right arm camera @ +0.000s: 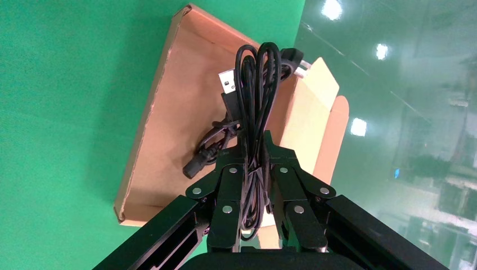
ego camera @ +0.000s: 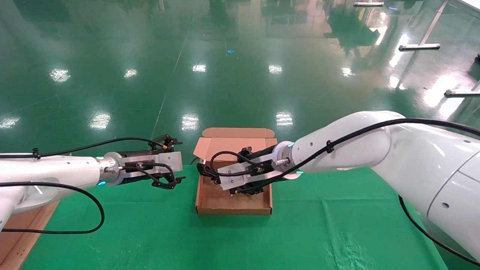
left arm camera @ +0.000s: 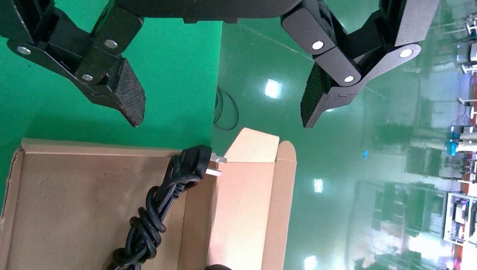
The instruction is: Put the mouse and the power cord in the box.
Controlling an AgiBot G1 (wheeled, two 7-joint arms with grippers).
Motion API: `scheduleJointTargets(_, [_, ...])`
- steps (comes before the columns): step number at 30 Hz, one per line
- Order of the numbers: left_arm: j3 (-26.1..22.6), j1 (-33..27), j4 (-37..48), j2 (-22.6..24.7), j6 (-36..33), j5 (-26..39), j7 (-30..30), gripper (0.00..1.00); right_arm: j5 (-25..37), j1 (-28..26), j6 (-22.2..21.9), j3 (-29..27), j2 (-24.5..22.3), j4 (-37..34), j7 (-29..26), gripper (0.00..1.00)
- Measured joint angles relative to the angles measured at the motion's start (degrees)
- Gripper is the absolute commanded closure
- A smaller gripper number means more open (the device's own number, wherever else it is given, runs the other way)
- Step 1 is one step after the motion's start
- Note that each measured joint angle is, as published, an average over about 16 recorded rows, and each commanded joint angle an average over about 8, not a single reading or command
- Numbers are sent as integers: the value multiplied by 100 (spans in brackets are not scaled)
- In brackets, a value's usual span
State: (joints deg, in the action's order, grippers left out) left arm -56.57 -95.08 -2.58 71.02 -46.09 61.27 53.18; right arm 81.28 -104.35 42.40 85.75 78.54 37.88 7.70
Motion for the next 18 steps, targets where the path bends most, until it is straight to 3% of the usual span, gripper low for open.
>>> scheduleJointTargets(18, [31,-31,145,46,-45,-41,116,0,-171,-65,280,191,-18,-24,-166,100])
